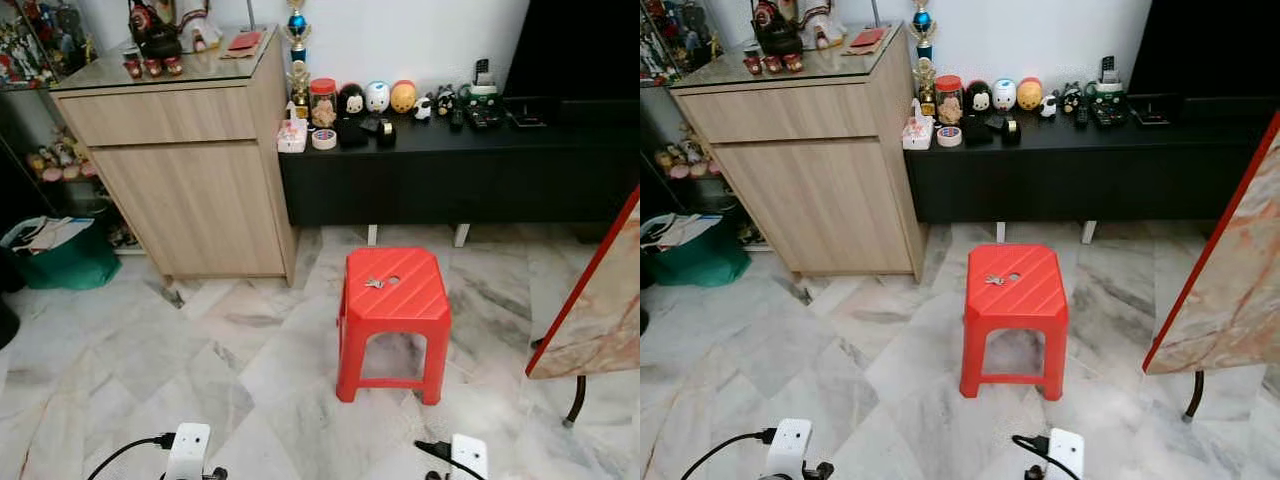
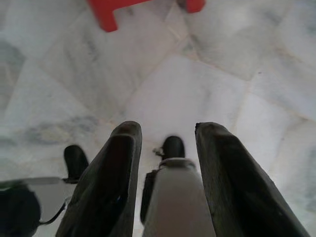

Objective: Hang keys on a hook

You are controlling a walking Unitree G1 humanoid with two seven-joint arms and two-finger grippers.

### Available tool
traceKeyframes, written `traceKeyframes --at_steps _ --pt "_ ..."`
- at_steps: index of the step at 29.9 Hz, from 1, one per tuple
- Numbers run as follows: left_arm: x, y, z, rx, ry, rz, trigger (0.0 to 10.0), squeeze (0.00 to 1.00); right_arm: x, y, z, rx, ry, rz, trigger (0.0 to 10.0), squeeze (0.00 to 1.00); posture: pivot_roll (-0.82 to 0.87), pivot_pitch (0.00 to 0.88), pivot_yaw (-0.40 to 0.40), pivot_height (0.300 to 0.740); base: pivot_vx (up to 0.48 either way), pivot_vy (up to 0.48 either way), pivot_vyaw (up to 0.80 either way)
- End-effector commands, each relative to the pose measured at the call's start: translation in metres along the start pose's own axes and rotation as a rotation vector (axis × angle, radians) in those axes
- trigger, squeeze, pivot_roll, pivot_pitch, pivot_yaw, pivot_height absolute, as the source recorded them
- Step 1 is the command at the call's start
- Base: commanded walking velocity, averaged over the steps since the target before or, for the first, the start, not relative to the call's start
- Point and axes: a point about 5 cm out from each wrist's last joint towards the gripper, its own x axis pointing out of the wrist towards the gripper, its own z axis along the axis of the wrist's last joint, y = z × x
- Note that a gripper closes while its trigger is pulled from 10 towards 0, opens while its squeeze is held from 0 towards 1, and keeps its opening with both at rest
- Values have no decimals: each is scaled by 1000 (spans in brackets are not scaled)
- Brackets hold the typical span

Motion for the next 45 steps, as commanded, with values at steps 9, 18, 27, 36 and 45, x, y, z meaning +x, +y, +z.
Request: traceKeyframes --at_steps 9,18,27,36,45 --pt "0 2 -1 8 1 10 10000 0 0 -5 1 -4 2 -2 10000 0 -43 0 55 740 0 0 0" --pt "0 1 -1 2 0 10 10000 0 0 -1 2 -27 -6 0 10000 0 -44 0 53 740 0 0 0" --pt "0 1 0 5 -1 9 10000 0 0 -1 3 -28 -6 1 10000 0 -49 0 58 740 0 0 0" --pt "0 1 0 7 -1 9 10000 0 0 -1 2 -30 -3 -2 10000 0 -46 0 58 740 54 0 0" --pt "0 1 -1 11 1 7 10000 0 0 0 2 -25 -5 -3 10000 0 -50 0 61 740 282 0 0"
